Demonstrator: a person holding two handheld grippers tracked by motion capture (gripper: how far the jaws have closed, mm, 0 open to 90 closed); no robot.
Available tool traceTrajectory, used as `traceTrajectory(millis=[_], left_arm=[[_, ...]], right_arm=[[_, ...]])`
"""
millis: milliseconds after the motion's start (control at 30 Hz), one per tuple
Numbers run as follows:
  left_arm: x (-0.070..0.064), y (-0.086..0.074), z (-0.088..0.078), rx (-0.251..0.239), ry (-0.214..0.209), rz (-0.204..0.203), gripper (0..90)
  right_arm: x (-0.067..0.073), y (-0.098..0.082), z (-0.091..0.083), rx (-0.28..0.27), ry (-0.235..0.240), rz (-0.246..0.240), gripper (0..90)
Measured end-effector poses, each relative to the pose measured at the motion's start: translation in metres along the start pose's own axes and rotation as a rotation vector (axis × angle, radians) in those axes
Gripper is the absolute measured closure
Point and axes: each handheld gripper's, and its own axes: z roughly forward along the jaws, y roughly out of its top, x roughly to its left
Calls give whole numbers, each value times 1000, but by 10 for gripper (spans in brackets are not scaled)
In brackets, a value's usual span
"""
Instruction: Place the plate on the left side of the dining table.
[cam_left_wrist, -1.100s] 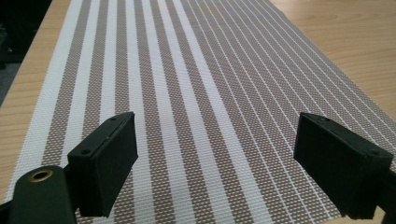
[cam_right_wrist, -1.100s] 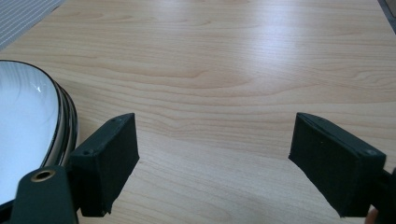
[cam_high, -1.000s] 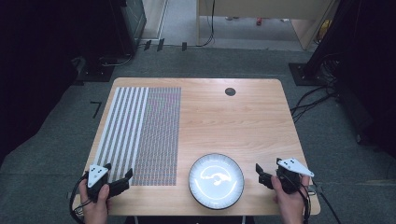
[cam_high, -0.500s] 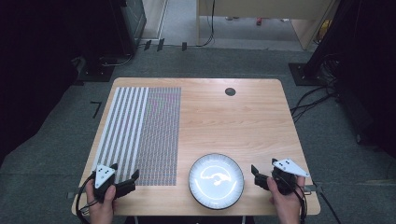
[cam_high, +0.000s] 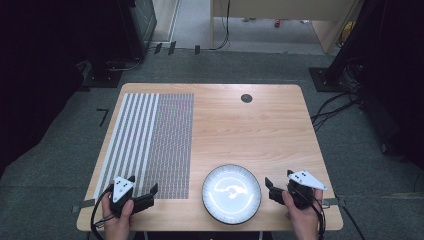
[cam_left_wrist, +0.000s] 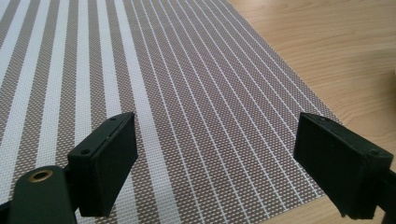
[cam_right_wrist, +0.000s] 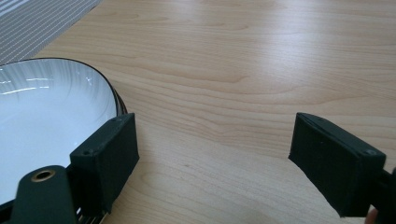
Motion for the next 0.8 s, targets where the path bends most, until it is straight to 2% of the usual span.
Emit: traceTrajectory(millis=[233,800], left_arm=[[-4,1,2,-6,-12,-16,134],[-18,3,7,-3,-43,-8,134]], right_arm=[[5,0,1,0,16,-5,154],[14,0,3,4,41,-14,156]])
